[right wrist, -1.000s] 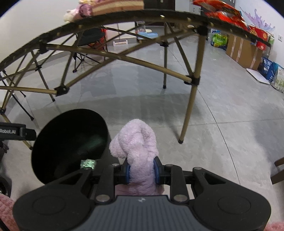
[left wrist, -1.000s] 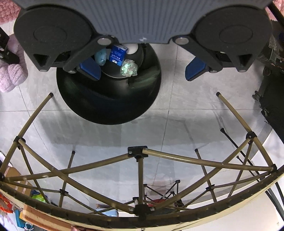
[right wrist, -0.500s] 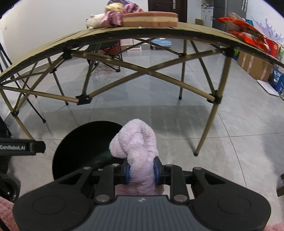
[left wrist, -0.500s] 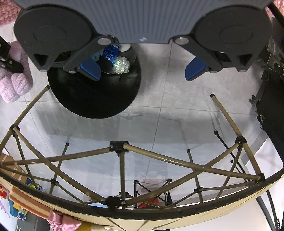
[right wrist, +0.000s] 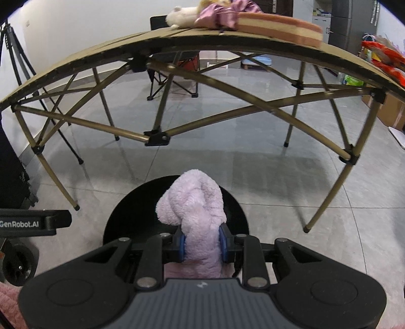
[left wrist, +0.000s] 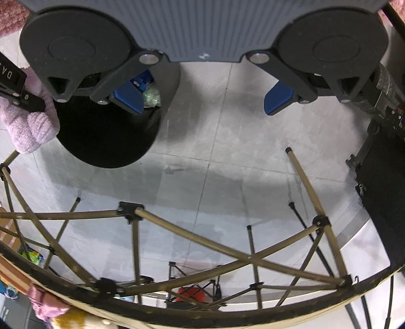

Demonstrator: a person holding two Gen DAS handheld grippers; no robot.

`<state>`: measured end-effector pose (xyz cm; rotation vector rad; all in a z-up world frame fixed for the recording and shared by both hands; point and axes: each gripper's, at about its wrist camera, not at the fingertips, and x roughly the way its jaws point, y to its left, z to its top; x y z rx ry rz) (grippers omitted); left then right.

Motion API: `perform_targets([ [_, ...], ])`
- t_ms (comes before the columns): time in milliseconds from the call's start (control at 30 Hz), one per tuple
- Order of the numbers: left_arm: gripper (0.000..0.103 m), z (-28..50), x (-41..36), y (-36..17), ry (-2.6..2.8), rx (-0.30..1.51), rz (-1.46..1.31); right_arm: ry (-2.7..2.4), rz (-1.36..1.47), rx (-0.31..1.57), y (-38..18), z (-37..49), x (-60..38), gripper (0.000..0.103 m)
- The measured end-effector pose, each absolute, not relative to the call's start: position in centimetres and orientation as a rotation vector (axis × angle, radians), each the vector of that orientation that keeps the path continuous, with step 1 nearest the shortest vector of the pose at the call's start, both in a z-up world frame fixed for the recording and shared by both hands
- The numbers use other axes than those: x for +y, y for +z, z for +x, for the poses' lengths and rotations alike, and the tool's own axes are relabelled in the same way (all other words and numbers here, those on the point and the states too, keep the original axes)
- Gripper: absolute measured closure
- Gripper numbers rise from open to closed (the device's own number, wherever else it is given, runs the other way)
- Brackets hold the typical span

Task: Collect trash
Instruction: 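Move the right tool over the bin and open it to drop the headband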

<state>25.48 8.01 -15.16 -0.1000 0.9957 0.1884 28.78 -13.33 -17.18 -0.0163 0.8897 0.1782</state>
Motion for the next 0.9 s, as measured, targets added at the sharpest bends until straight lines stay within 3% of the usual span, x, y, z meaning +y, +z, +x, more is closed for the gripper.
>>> perform_targets([
  [900, 0.000, 24.9, 12.5, -16.1, 0.234, 1.024, -0.184, 0.238, -0.051, 1.020, -21.0, 32.5, -8.1, 0.077],
])
